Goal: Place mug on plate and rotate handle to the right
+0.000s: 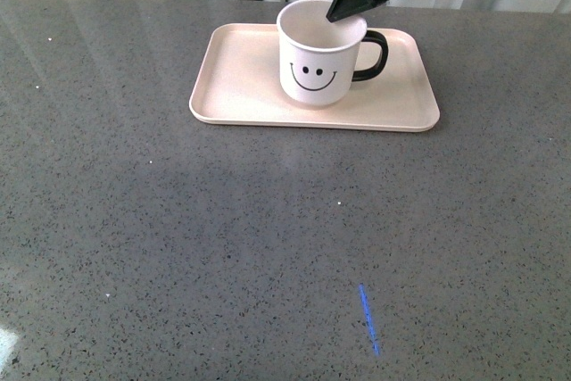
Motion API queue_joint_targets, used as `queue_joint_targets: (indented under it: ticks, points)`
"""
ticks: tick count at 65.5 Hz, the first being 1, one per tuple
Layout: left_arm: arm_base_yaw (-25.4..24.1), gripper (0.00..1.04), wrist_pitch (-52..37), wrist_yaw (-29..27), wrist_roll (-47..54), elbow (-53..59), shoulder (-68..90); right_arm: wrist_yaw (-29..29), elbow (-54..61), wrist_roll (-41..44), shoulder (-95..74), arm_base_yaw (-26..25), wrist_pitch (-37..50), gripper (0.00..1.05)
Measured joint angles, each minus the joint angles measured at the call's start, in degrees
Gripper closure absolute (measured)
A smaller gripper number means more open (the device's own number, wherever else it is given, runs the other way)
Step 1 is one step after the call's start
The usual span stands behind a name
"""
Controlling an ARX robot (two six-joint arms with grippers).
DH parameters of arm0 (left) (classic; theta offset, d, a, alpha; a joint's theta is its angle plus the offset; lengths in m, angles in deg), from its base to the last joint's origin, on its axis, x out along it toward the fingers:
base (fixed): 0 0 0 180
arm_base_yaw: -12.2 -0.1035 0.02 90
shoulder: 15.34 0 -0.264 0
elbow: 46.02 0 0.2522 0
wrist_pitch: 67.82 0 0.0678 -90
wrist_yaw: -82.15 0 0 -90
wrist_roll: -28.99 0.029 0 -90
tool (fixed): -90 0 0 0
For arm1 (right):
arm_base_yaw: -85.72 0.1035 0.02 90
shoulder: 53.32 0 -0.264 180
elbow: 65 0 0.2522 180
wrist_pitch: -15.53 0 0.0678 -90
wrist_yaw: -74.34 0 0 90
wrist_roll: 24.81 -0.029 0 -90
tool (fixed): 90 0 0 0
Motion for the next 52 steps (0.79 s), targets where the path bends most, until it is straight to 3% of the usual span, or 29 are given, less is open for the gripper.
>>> queue_joint_targets:
  ticks: [52]
  points:
    - [0.0,0.09,0.0,0.0,0.0,0.0,0.0,-0.5,-0.2,4.1,-1.3,0.4,-1.0,1.03]
